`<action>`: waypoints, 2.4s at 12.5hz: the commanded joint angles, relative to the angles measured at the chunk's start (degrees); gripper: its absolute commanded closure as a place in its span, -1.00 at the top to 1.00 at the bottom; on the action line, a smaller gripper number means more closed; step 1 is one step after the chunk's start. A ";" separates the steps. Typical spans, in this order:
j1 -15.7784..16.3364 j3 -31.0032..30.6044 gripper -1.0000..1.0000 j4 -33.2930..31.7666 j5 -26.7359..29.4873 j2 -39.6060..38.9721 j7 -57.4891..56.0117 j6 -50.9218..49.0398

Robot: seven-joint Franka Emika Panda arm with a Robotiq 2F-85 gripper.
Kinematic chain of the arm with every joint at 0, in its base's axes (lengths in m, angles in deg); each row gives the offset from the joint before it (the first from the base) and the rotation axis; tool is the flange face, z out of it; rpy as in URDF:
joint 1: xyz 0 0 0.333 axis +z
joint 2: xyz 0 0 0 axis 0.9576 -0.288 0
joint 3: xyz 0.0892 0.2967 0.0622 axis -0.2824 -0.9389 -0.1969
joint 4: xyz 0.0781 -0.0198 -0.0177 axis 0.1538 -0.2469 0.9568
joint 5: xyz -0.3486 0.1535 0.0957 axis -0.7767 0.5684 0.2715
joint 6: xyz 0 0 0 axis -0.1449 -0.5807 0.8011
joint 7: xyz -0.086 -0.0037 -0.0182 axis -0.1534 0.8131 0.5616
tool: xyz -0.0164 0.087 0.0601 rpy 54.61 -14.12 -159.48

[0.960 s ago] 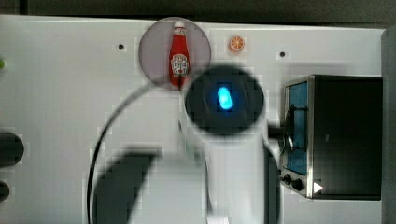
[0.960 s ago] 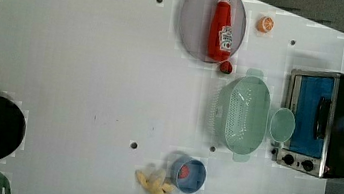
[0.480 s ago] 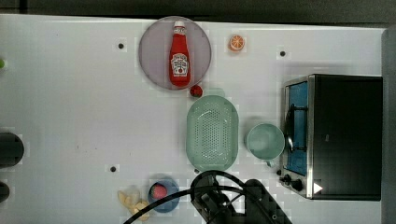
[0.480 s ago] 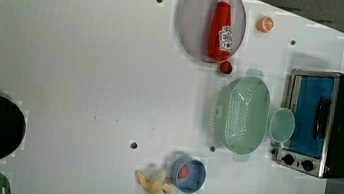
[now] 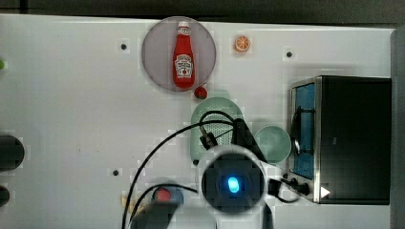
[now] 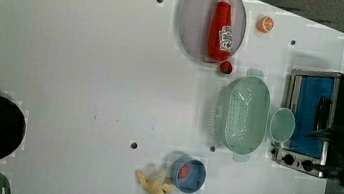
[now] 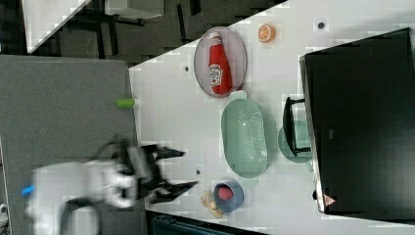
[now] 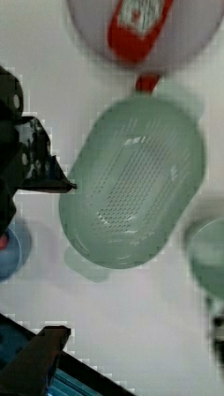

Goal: Drag strainer right to left.

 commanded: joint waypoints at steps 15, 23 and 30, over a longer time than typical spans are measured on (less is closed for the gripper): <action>1.43 -3.95 1.00 -4.04 -0.02 -39.00 31.81 47.82; 5.91 -4.53 1.00 -2.38 0.28 -41.53 33.18 48.12; 12.69 -5.69 1.00 0.43 0.30 -43.34 46.35 48.07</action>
